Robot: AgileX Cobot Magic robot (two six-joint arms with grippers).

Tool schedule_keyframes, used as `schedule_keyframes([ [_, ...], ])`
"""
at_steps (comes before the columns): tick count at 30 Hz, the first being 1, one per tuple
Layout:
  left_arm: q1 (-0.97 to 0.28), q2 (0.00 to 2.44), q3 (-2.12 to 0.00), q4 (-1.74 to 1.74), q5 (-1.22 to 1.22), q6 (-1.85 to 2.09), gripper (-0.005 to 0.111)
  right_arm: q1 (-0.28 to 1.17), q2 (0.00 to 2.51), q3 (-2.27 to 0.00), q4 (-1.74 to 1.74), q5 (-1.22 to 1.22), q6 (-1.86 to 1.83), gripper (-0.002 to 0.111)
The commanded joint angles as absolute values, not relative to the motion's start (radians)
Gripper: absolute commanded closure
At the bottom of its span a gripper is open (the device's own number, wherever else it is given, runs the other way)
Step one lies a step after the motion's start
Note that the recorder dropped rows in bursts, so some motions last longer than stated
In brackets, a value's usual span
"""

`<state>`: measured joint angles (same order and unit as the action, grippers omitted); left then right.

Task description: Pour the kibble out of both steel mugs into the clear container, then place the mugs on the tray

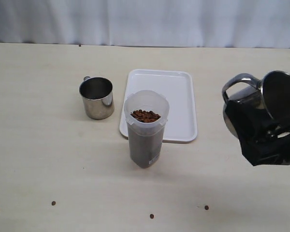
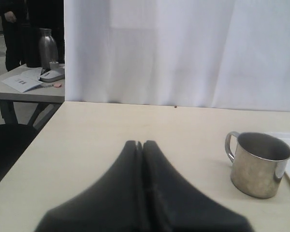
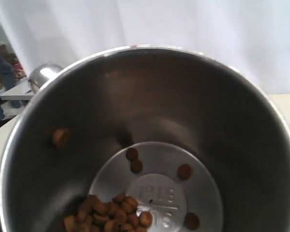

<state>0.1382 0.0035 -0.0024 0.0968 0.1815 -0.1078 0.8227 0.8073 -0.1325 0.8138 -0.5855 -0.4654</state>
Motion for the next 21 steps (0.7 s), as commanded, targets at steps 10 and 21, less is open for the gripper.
schedule_keyframes([
  [10,0.133,0.0,0.0,0.091,0.173,-0.108,0.107,0.602,0.805,-0.137,0.673,-0.519,-0.379,0.103],
  [21,0.133,0.0,0.0,0.091,0.173,-0.108,0.107,0.464,0.621,-0.131,0.671,-0.4,-0.381,0.103],
])
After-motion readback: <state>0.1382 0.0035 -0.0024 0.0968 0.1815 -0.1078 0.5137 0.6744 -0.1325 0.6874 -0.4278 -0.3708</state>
